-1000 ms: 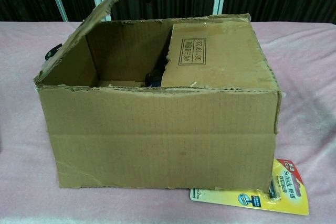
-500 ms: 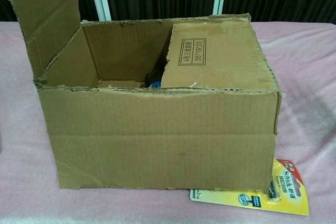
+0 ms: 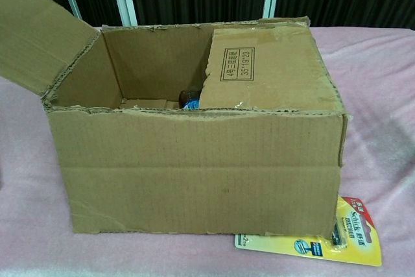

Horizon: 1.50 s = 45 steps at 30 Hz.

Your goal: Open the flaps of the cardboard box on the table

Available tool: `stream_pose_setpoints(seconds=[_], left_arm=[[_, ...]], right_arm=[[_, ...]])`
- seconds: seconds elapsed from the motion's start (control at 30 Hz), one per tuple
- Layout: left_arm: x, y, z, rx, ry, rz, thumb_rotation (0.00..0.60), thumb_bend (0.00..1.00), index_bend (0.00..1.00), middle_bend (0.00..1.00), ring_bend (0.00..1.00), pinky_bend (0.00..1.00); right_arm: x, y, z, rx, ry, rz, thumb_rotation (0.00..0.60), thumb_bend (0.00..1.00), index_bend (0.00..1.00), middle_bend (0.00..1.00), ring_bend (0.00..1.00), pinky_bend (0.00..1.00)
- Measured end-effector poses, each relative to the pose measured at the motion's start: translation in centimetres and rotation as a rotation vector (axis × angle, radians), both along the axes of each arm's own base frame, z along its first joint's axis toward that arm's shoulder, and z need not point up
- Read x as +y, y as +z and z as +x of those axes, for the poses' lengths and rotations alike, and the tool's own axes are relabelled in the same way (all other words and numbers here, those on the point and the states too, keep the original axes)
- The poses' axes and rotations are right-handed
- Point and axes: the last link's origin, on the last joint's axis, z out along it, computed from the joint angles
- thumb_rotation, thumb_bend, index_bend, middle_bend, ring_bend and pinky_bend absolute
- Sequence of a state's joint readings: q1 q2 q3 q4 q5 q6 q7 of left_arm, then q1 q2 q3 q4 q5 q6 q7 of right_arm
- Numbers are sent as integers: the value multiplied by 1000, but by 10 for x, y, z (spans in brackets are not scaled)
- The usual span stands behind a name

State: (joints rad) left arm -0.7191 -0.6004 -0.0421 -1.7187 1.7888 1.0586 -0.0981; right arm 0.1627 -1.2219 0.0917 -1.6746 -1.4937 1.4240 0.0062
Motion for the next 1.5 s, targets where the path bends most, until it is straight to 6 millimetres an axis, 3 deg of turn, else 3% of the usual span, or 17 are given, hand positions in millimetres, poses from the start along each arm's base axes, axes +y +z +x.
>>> stream_pose_setpoints(seconds=[0.07, 0.13, 0.2, 0.27, 0.33, 0.37, 0.53, 0.73, 0.87, 1.17, 1.3, 1.5], left_arm=[[-2, 8, -15, 4, 33, 22, 600, 956, 401, 547, 395, 411], [-4, 13, -27, 4, 57, 42, 600, 825, 369, 515, 371, 382], [-7, 18, -40, -15, 88, 62, 600, 605, 306, 431, 302, 317], [-13, 19, -51, -63, 124, 80, 600, 303, 222, 292, 186, 176], [-19, 18, -60, -120, 159, 100, 600, 169, 164, 198, 104, 80], [-23, 17, -66, -166, 183, 115, 600, 150, 132, 152, 68, 53], [-49, 2, -89, -379, 273, 175, 600, 147, 76, 56, 1, 16], [-83, -24, -111, -553, 339, 284, 600, 147, 71, 50, 1, 17], [-99, -43, -122, -645, 387, 322, 600, 166, 70, 51, 1, 17], [-103, -57, -141, -659, 378, 351, 600, 171, 71, 52, 1, 17], [-103, -62, -145, -679, 375, 342, 600, 183, 71, 52, 1, 17], [-101, -65, -149, -685, 367, 329, 600, 184, 70, 52, 1, 17]], right_arm=[[0, 0, 0, 2, -3, 2, 600, 279, 11, 121, 45, 238], [0, 0, 0, 3, -3, 2, 600, 282, 11, 121, 45, 238], [0, 1, 1, 2, 1, -1, 600, 292, 11, 121, 46, 238], [-1, 3, 5, 0, 16, -6, 600, 304, 10, 121, 46, 238], [-3, 5, 9, -2, 35, -10, 600, 315, 11, 121, 46, 238], [-4, 7, 13, -4, 52, -10, 600, 327, 11, 121, 46, 238], [-14, 15, 36, 10, 155, -2, 600, 404, 22, 121, 52, 238], [-34, 23, 81, 93, 323, 37, 600, 448, 65, 121, 54, 238], [-49, 22, 113, 162, 426, 92, 600, 545, 116, 139, 76, 239], [-87, 5, 198, 278, 651, 196, 600, 804, 354, 329, 257, 315], [-102, -10, 229, 275, 692, 229, 600, 851, 396, 395, 324, 335], [-119, -39, 261, 252, 706, 300, 600, 882, 406, 401, 329, 335]])
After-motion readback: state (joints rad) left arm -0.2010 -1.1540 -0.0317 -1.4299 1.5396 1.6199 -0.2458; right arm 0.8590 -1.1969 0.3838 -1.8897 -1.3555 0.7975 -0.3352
